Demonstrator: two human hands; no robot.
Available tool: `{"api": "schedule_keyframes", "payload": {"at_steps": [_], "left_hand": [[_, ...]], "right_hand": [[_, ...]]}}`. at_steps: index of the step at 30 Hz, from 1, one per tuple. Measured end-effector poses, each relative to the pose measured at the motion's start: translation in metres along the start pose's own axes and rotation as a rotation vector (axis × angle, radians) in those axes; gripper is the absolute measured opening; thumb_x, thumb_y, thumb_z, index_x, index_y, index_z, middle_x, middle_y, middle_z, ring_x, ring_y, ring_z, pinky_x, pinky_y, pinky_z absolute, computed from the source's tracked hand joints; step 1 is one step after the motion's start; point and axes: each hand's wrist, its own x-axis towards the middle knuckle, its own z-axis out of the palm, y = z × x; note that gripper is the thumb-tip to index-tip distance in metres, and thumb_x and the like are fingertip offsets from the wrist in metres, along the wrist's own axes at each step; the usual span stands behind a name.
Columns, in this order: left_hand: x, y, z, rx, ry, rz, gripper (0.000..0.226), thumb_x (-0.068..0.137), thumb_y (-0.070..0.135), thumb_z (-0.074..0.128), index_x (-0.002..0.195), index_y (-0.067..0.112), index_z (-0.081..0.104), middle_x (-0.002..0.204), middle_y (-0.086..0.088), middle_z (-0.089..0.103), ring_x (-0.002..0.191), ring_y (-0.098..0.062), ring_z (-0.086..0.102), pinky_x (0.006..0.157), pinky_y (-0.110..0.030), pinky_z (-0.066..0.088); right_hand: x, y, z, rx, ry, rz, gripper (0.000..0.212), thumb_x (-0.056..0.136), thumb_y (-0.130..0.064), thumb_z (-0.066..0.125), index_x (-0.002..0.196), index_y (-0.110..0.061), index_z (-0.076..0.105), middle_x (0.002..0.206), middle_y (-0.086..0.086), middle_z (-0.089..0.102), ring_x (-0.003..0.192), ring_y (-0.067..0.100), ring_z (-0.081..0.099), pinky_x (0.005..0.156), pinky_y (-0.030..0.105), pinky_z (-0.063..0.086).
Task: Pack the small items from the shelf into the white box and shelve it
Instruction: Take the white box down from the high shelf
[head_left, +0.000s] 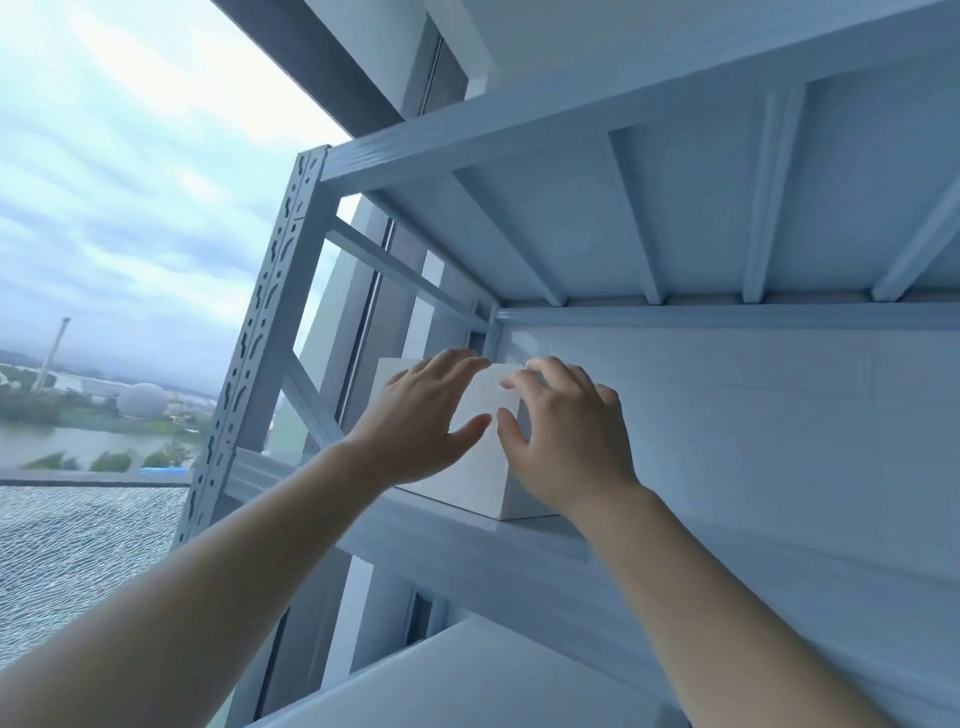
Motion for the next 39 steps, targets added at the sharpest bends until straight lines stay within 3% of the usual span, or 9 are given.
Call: {"api": "schedule_keyframes", "payload": {"at_steps": [5,13,22,27,31,39], "left_hand": [[0.018,-0.013,0.014,0.017,-0.079,-0.007,0.059,0.091,0.046,0.047,0.141,0.026,0.025,0.148,0.005,0.034,0.132,-0.018,0.035,0.103,-0.041,0.037],[0.034,-0.007,0.015,-0.075,-0.037,-0.065,0.041,0.09,0.032,0.055,0.128,0.02,0.047,0.131,0.0,0.053,0.122,-0.023,0.042,0.099,-0.038,0.038],[0.057,0.044,0.011,-0.032,-0.056,0.032,0.036,0.085,0.036,0.062,0.114,0.018,0.051,0.115,0.0,0.057,0.109,-0.022,0.047,0.09,-0.035,0.041],[0.047,0.023,0.008,0.015,-0.082,-0.008,0.042,0.086,0.042,0.058,0.124,0.029,0.047,0.125,0.006,0.054,0.117,-0.018,0.045,0.097,-0.04,0.037],[0.042,0.004,0.005,0.047,-0.122,-0.128,0.045,0.087,0.046,0.054,0.127,0.026,0.046,0.127,0.002,0.055,0.118,-0.022,0.047,0.097,-0.044,0.039],[0.042,0.025,-0.008,0.043,0.015,-0.048,0.034,0.084,0.042,0.06,0.115,0.026,0.058,0.112,0.005,0.062,0.104,-0.02,0.053,0.083,-0.035,0.043]], "right_hand": [[0.001,0.002,0.005,-0.016,-0.002,0.002,0.027,0.088,-0.032,0.049,0.112,-0.021,0.058,0.12,0.0,0.055,0.111,0.02,0.049,0.086,0.037,0.038],[0.001,0.013,0.002,-0.033,0.004,0.059,0.028,0.088,-0.029,0.05,0.114,-0.022,0.057,0.12,0.0,0.055,0.111,0.02,0.047,0.084,0.036,0.038],[-0.005,0.034,-0.02,-0.047,0.07,0.152,0.029,0.087,-0.033,0.054,0.113,-0.022,0.056,0.119,0.0,0.054,0.11,0.021,0.047,0.085,0.038,0.038],[-0.006,0.032,-0.019,-0.04,0.045,0.115,0.029,0.087,-0.031,0.052,0.115,-0.022,0.055,0.12,0.0,0.053,0.112,0.02,0.047,0.087,0.037,0.038],[-0.007,0.03,-0.015,-0.018,0.04,0.108,0.028,0.087,-0.027,0.052,0.115,-0.022,0.056,0.119,0.0,0.053,0.111,0.02,0.046,0.086,0.036,0.037],[-0.004,0.033,-0.015,0.016,0.044,0.117,0.028,0.086,-0.026,0.055,0.113,-0.021,0.056,0.119,0.001,0.053,0.111,0.021,0.046,0.082,0.036,0.038]]}}
